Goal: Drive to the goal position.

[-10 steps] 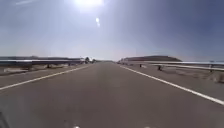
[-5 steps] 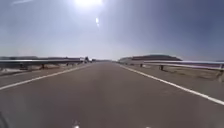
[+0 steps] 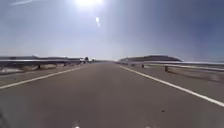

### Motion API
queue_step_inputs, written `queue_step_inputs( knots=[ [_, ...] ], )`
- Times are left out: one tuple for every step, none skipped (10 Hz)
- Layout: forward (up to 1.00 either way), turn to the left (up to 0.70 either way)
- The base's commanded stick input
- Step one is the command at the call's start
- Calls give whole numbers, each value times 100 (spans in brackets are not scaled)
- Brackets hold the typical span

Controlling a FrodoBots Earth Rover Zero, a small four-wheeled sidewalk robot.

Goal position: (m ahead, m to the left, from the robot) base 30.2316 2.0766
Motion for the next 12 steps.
queue_step_inputs(
  knots=[
    [100,0],
    [100,0],
    [100,0],
    [100,0],
    [100,0],
    [100,0],
    [100,0],
    [100,0],
    [100,0],
    [100,0],
    [100,0],
    [100,0]
  ],
)
